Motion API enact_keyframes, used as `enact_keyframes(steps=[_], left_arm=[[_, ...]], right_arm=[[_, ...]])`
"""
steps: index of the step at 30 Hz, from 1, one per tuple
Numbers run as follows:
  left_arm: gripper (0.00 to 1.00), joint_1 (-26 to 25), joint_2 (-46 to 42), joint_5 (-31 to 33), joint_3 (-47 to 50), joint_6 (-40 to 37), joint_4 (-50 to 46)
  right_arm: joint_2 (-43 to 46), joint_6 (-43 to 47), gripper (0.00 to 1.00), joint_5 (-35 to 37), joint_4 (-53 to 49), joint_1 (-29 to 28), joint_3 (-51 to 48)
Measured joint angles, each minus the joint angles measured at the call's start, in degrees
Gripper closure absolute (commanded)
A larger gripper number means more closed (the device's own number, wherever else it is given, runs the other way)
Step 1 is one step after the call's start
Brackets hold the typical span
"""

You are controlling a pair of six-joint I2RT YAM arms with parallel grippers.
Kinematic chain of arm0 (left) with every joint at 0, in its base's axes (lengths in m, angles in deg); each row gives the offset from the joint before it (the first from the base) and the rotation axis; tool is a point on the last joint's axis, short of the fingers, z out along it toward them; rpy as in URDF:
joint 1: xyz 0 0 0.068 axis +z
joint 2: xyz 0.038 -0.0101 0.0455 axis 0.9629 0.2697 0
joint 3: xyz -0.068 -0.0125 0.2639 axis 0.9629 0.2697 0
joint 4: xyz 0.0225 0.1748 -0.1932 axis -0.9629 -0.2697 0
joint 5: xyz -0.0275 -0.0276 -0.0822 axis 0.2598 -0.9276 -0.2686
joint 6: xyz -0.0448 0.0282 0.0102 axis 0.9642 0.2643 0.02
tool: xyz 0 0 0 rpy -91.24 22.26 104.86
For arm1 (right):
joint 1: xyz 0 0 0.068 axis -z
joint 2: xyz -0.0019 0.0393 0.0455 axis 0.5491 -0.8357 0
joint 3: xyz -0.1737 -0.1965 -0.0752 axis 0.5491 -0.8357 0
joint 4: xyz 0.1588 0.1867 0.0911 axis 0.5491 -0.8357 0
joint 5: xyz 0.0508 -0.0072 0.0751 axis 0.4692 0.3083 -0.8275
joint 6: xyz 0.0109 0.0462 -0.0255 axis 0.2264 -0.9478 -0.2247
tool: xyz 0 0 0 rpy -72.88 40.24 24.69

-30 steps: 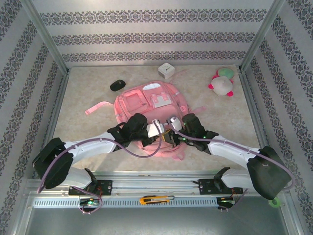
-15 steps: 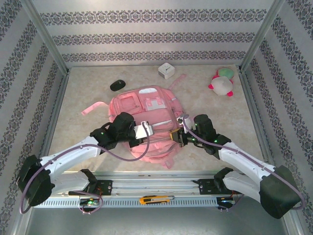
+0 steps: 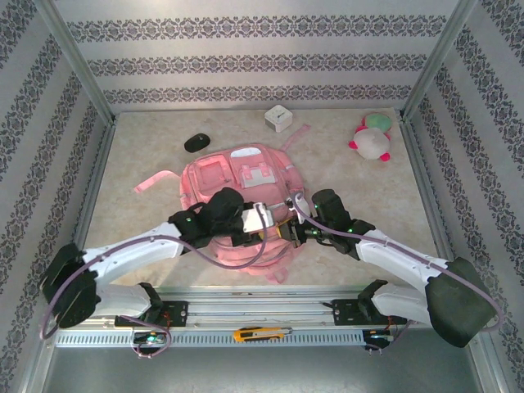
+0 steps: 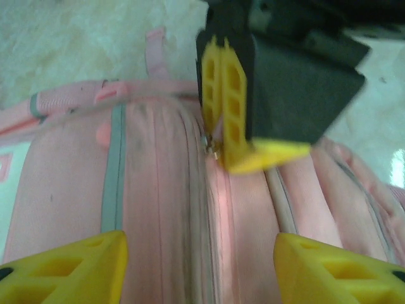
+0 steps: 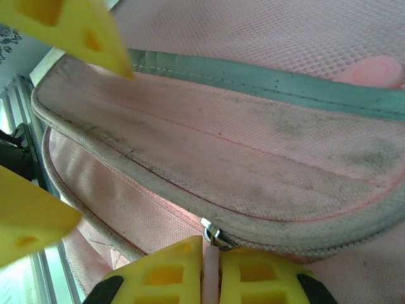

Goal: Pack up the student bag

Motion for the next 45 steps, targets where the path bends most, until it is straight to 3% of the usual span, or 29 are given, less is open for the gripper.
enact_keyframes(steps=[3, 7, 9, 13, 21, 23, 24, 25, 26, 29, 33, 36, 40, 45], left_arm=[[0.5, -0.22, 3.58, 2.14, -0.24, -0.74, 2.84], [0.8, 0.07, 5.86, 2.6, -0.22, -2.82, 3.13], [0.87, 0.52, 5.14, 1.01, 0.02, -3.85, 2.89], [0.93, 3.54, -0.39, -2.71, 3.08, -6.67, 1.27], [0.92, 10.05, -11.69, -8.31, 6.97, -14.67, -6.1], [0.87, 10.73, -13.46, -8.87, 7.82, -15.74, -6.16], [0.79, 10.97, -14.03, -9.05, 8.13, -15.91, -6.19], [0.61, 11.1, -14.62, -9.05, 8.37, -15.98, -6.64], [0.51, 11.47, -15.28, -8.81, 8.52, -15.74, -7.76], [0.35, 12.15, -16.09, -8.04, 8.61, -12.61, -8.46], [0.33, 11.26, -15.72, -6.25, 8.39, -3.58, -3.85], [0.33, 7.54, -12.2, -3.3, 6.23, 1.49, 0.02], [0.3, 2.36, -4.76, -1.18, 2.4, 3.76, 3.41], [0.28, 1.29, 0.7, 0.35, 1.92, 3.87, 5.05]], right_arm=[[0.04, -0.2, 1.0, 0.0, -0.02, 0.0, 0.02], [0.17, -0.39, 1.0, 0.09, -0.57, 0.0, 0.02], [0.26, -0.48, 1.0, 0.24, -0.68, 0.0, 0.04], [0.68, -0.66, 1.0, 0.2, -0.39, -0.15, 0.13], [-1.62, -0.57, 1.0, -0.59, 1.31, 1.25, 2.73], [-2.64, -0.17, 1.0, -0.87, 1.36, 1.4, 3.96], [-3.1, -0.13, 1.0, -1.16, 1.33, 1.46, 4.44], [-3.67, -0.07, 1.0, -1.25, 1.36, 1.6, 4.87], [-4.13, 0.04, 1.0, -1.01, 1.18, 1.99, 5.2], [-5.01, 0.52, 1.0, -0.15, 0.39, 2.43, 5.33], [-5.07, 0.94, 1.0, 0.46, 0.04, 1.9, 5.33], [-5.07, 0.92, 1.0, 0.94, 0.02, 1.51, 5.33], [-5.07, 0.9, 1.0, 1.49, 0.02, 0.87, 5.33], [-5.07, 0.83, 1.0, 1.73, 0.04, 0.74, 5.33]])
